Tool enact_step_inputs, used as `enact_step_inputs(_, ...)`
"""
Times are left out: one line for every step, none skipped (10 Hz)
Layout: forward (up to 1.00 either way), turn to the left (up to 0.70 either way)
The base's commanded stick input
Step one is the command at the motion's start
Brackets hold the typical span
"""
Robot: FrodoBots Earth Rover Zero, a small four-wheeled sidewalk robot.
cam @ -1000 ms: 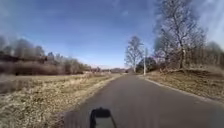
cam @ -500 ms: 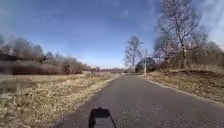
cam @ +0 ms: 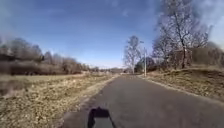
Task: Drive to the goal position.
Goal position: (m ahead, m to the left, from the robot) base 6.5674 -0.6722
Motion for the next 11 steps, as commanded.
enact_step_inputs(0.85,-0.02)
enact_step_inputs(0.70,-0.02)
enact_step_inputs(0.70,-0.03)
enact_step_inputs(0.70,-0.03)
enact_step_inputs(0.70,-0.03)
enact_step_inputs(0.70,-0.03)
enact_step_inputs(0.70,-0.02)
enact_step_inputs(0.70,-0.01)
enact_step_inputs(0.70,0.00)
enact_step_inputs(0.70,0.00)
enact_step_inputs(0.70,0.00)
